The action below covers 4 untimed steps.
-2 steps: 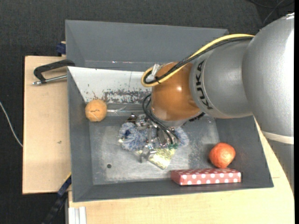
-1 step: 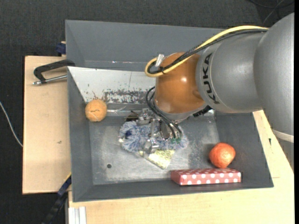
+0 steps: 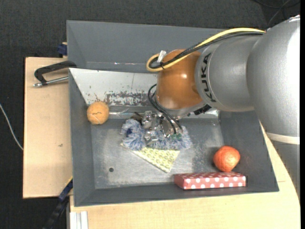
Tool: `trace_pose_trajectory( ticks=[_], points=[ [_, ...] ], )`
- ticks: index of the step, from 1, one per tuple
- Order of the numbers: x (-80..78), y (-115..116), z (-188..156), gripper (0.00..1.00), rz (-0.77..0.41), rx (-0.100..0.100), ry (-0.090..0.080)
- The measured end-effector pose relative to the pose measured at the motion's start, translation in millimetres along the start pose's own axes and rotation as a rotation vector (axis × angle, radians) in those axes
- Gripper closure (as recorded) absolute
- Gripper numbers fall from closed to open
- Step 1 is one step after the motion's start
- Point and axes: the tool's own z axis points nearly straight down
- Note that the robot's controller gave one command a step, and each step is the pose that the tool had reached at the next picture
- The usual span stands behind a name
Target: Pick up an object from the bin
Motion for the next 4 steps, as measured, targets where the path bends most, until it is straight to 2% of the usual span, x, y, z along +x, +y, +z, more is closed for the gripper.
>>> trace_pose_trajectory(
  ticks=[1,2,3,4],
  points=[
    [0.0,0,0,1.0,0.0,0.0,0.0],
    [7.4,4,-3,1.0,-0.048,0.006,-0.013],
    [30.3,-20,-105,1.0,-0.284,0.005,-0.007],
    [27.7,-17,-145,1.0,-0.397,0.006,-0.016]
  ],
)
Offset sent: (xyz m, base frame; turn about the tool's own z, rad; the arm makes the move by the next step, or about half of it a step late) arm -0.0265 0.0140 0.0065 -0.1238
